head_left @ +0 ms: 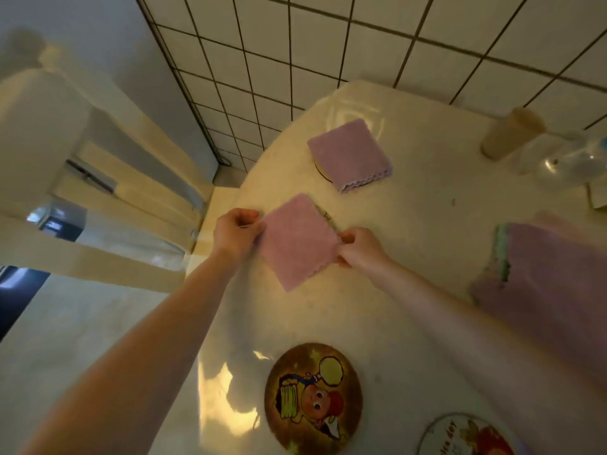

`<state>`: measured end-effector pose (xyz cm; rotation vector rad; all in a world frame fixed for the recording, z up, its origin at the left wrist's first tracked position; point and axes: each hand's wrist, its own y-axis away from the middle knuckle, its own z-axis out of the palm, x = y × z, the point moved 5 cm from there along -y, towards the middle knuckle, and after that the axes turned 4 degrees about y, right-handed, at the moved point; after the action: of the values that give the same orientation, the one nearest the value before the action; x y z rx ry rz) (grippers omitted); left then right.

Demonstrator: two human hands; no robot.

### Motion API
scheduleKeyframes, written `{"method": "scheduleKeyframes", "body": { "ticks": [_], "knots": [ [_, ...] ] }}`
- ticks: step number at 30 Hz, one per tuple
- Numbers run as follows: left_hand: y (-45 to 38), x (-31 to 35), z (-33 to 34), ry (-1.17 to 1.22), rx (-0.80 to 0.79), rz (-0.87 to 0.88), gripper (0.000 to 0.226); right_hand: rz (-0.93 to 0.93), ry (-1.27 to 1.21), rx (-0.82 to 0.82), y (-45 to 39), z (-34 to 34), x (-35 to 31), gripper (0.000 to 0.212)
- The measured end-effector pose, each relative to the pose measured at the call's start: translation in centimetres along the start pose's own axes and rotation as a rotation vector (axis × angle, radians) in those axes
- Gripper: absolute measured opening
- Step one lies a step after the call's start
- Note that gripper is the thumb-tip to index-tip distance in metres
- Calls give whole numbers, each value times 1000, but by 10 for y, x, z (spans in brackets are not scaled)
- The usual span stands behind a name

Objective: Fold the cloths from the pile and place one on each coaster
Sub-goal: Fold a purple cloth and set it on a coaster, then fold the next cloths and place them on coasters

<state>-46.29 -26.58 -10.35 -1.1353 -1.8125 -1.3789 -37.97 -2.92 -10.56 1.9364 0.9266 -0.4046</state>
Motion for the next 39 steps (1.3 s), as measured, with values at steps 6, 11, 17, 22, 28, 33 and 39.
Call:
{"method": "scheduleKeyframes", "body": {
  "ticks": [6, 11, 17, 22, 28, 33, 39],
  "knots": [
    [-24, 11, 16, -144, -78, 84, 12, -29, 150, 75, 3, 9, 9, 13],
    [-28, 13, 17, -182, -83, 139, 12, -53, 179, 110, 8, 10, 7, 12],
    [-15, 17, 16, -438, -41, 434, 18, -17, 211, 92, 5, 11, 8, 13],
    [21, 4, 29, -823, -205, 840, 38, -68, 252, 103, 7, 11, 13, 14],
    [40, -19, 33, -1119, -243, 541, 59, -137, 266, 127, 23, -4, 31, 12],
    [85, 5, 66, -1051, -146, 456, 68, -295, 349, 159, 66, -37, 75, 15],
    [207, 2, 171, -914, -261, 685, 64, -449, 541, 244, 138, -112, 176, 12]
  ]
}}
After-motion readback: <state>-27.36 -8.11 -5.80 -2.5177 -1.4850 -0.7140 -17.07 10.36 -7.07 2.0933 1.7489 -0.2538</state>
